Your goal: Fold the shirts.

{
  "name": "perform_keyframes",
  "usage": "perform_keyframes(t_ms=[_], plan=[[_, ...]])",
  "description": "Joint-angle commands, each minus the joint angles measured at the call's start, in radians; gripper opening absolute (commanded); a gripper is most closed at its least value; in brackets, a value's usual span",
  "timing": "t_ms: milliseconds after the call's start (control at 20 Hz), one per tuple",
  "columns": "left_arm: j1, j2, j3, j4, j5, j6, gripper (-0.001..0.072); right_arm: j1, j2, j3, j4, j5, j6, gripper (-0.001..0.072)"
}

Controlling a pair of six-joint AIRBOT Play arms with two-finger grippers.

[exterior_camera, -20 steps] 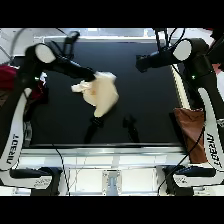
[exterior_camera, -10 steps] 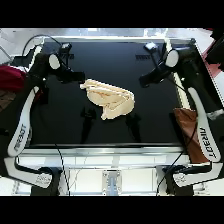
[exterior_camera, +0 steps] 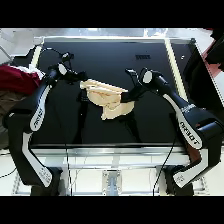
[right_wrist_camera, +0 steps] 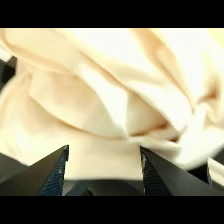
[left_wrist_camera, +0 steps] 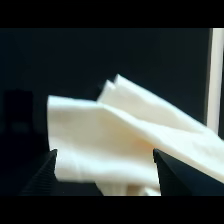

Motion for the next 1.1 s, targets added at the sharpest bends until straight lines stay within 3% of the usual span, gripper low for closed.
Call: perform_keyframes(t_ms=[0,300,450,700,800,1050], plan=[[0.033,-0.082,0.095,-0.008,-0.015,-0.008,0.0621,0.023,-0.013,-0.006,0.012,-0.042,0.003,0.0496],[0.038,-0.141,0.105,-0.012,-0.119,0.061,0.0616,0.022,-0.012,-0.006,-0.109,0.066,0.055,0.0496],[0.038,-0.147,0.117,-0.096,-0.118,0.11,0.0614,0.022,-0.012,-0.006,-0.119,0.108,0.055,0.0496],[0.031,-0.147,0.195,-0.115,-0.151,0.135,0.0239,0.022,-0.012,-0.006,-0.119,0.121,0.055,0.0495],[0.027,-0.146,0.217,-0.117,-0.183,0.149,0.0012,0.022,-0.012,-0.006,-0.119,0.122,0.072,0.0495],[0.032,-0.108,0.249,-0.116,-0.223,0.15,0.001,0.023,-0.012,-0.006,-0.122,0.157,0.105,0.0496]])
